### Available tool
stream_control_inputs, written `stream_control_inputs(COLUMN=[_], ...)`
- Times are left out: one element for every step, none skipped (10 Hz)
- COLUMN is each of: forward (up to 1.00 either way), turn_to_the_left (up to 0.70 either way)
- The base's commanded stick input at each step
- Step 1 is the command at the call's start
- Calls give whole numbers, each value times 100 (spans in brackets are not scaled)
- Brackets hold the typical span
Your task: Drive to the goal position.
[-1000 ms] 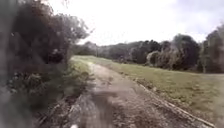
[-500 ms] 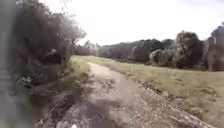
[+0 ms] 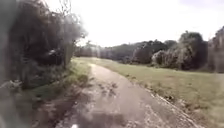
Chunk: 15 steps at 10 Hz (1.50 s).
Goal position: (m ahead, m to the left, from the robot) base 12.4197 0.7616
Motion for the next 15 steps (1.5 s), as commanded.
stream_control_inputs(forward=[85, 85, 85, 85, 85, 85, 85, 85, 85, 85, 85, 85, 85, 85, 85], turn_to_the_left=[0, 0, 0, 0, 0, 0, 0, 0, 0, 0, 0, 0, 0, 0, 0])
